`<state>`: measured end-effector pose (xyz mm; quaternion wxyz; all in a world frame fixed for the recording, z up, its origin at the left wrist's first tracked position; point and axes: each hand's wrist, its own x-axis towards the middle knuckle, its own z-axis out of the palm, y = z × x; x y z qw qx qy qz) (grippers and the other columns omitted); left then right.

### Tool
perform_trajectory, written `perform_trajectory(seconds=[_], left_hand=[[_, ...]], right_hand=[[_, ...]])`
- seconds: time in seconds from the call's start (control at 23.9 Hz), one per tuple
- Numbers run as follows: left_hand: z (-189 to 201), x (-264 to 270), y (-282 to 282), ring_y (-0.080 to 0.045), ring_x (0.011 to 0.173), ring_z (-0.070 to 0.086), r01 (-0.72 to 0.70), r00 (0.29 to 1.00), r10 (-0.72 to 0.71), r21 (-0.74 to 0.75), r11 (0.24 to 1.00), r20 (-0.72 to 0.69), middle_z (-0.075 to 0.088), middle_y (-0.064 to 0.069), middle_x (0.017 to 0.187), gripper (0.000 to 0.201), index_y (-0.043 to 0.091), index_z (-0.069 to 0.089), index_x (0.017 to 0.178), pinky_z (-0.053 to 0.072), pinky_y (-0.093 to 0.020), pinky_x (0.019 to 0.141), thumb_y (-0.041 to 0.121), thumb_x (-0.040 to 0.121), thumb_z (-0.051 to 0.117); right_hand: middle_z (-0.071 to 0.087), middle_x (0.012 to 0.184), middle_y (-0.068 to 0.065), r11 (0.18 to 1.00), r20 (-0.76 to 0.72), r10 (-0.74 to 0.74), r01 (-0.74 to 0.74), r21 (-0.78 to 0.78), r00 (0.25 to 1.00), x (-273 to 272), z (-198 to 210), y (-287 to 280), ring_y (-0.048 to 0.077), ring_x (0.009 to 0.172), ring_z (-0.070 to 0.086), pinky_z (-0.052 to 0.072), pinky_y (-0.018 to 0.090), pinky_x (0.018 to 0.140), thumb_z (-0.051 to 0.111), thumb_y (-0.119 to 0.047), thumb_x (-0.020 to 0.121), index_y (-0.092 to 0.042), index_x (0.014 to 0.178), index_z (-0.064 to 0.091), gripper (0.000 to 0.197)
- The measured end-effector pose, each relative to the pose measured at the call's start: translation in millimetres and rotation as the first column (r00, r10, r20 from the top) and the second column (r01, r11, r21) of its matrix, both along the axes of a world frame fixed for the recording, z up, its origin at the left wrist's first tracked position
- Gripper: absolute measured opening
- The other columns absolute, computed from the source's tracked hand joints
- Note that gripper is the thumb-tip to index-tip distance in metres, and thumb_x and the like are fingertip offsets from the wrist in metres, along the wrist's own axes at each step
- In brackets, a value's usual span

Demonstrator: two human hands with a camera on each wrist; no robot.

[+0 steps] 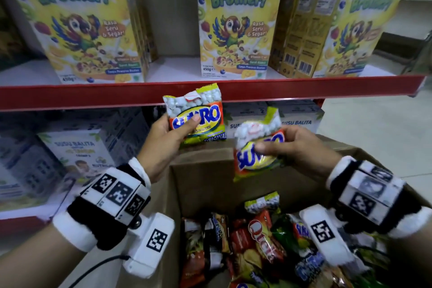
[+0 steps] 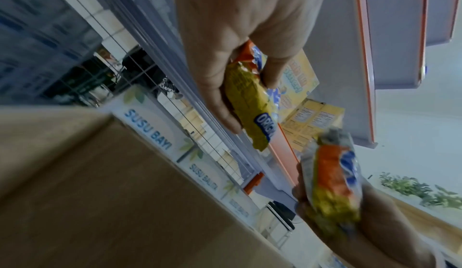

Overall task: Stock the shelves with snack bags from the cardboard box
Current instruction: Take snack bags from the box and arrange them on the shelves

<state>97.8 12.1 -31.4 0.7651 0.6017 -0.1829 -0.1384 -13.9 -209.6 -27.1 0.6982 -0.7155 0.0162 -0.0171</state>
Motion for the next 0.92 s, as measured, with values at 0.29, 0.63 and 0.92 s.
perform_trajectory(seconds=[0.29, 0.63, 0.92], left_hand=[[1, -33, -37, -0.018, 0.098, 0.070, 0.152, 0.986, -0.155, -0.042, 0.987, -0.064, 0.072, -0.002, 0.111, 0.032, 0.019, 0.058, 0.118, 0.058, -0.036, 0.080, 0.030, 0.087, 0.058], [0, -37, -32, -0.010, 0.078, 0.073, 0.150, 0.988, -0.152, -0.087, 0.985, -0.020, 0.076, 0.003, 0.093, 0.025, 0.020, 0.062, 0.104, 0.054, -0.019, 0.056, 0.020, 0.080, 0.066], [3, -31, -31, -0.017, 0.082, 0.073, 0.174, 0.982, -0.180, -0.098, 0.980, -0.057, 0.075, -0.001, 0.098, 0.040, 0.024, 0.064, 0.103, 0.056, -0.028, 0.055, 0.038, 0.067, 0.070]], right_hand=[[0.074, 0.096, 0.015, 0.983, 0.113, -0.158, 0.145, 0.117, 0.981, -2, 8, 9, 0.027, 0.084, 0.072, 0.059, 0.036, 0.079, 0.077, -0.015, 0.056, -0.009, 0.094, 0.071, 0.039], [0.073, 0.092, 0.017, 0.968, 0.055, -0.145, 0.130, 0.214, 0.988, 0, 7, 25, 0.024, 0.078, 0.071, 0.058, 0.037, 0.077, 0.071, -0.030, 0.069, -0.011, 0.088, 0.071, 0.027], [0.071, 0.101, 0.016, 0.952, 0.193, -0.280, 0.246, 0.182, 0.940, 3, 0, 24, 0.025, 0.086, 0.067, 0.053, 0.040, 0.084, 0.062, -0.016, 0.077, -0.010, 0.101, 0.065, 0.024]])
